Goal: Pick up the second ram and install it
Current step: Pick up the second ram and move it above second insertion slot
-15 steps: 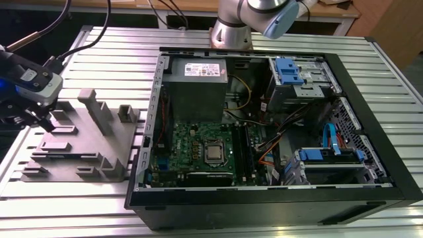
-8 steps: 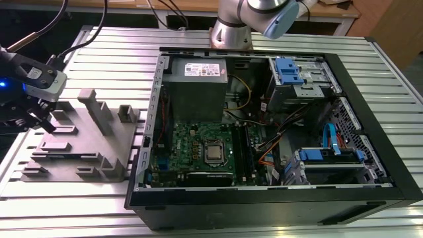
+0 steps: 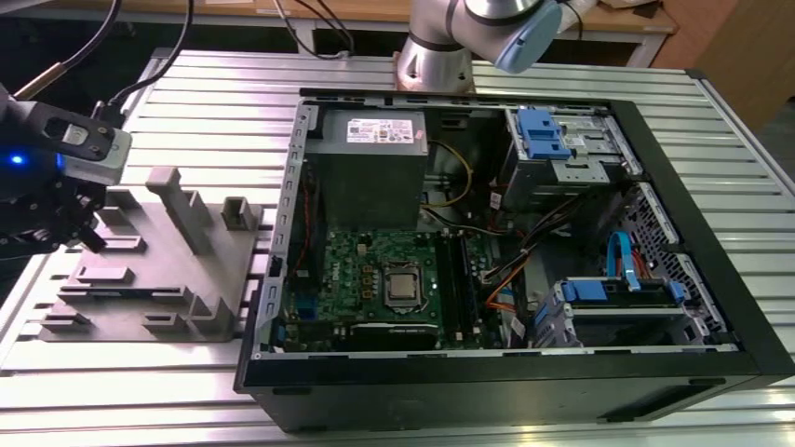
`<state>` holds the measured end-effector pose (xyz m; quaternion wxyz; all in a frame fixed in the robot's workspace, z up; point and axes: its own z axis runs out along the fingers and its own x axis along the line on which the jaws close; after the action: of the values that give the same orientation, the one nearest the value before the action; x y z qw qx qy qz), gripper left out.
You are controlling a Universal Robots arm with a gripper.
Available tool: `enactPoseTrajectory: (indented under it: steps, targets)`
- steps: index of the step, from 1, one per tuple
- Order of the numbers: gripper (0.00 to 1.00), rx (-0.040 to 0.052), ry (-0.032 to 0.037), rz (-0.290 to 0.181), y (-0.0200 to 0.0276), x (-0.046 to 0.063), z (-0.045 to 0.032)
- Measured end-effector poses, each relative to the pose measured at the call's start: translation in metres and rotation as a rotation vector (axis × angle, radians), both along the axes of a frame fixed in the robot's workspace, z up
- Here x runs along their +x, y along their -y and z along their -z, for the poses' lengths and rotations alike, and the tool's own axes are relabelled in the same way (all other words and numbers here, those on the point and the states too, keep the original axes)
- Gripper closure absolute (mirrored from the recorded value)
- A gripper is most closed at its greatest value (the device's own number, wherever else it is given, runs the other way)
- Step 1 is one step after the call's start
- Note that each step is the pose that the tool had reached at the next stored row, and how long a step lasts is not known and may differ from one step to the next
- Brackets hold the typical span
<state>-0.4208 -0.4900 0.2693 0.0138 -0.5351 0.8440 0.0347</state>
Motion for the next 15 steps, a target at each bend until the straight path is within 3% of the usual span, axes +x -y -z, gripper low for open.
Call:
enactPoseTrajectory:
  steps: [12, 15]
  targets:
    - [0.93, 0.0000, 0.0000, -0.217, 0.0000, 0.000, 0.0093]
    - [0.93, -0.0003, -0.0021, -0.252, 0.0000, 0.000, 0.0109]
